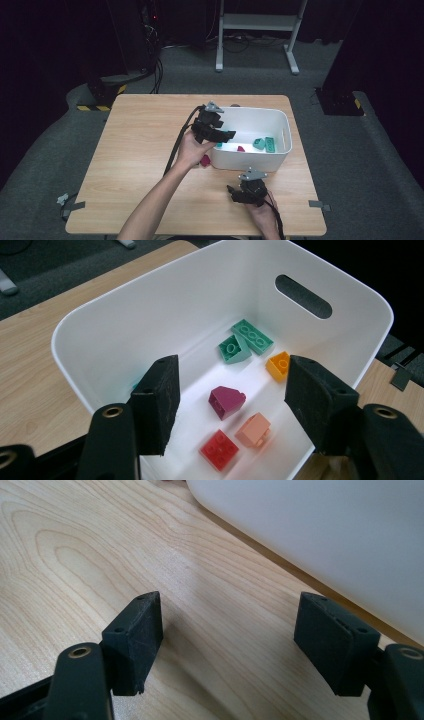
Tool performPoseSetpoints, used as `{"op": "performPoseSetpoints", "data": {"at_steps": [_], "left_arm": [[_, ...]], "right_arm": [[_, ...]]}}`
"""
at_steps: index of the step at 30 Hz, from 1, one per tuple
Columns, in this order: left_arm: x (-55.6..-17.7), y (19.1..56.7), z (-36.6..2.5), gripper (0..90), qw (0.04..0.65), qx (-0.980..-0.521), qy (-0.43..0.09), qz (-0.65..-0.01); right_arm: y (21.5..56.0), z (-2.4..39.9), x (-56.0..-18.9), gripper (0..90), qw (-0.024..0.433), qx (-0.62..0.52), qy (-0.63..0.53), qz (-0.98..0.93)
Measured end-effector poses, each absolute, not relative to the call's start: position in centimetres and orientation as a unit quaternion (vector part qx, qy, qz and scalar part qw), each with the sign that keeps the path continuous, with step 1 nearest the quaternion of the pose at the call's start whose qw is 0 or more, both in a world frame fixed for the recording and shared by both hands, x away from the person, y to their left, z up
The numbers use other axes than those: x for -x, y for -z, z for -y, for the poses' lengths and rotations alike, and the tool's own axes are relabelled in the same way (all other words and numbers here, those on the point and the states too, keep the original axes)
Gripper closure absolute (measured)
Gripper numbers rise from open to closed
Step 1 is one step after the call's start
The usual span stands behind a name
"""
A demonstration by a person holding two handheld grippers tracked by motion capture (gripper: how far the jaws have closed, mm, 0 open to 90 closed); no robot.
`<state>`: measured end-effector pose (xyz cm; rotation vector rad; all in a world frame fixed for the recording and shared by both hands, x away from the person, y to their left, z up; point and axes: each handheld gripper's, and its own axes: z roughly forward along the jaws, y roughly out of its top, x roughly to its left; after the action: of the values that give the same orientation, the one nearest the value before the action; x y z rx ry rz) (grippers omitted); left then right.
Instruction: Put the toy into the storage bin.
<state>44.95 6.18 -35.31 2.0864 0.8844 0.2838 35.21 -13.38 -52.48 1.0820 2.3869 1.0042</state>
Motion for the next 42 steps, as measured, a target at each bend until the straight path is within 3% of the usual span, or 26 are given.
{"op": "performPoseSetpoints", "data": {"at_steps": [42], "left_arm": [[-42.3, 36.1, -13.5, 35.7, 0.44, -0.806, -0.137, -0.371]], "right_arm": [[52.5, 13.4, -35.2, 27.5, 0.168, -0.38, -0.352, -0.839]]}}
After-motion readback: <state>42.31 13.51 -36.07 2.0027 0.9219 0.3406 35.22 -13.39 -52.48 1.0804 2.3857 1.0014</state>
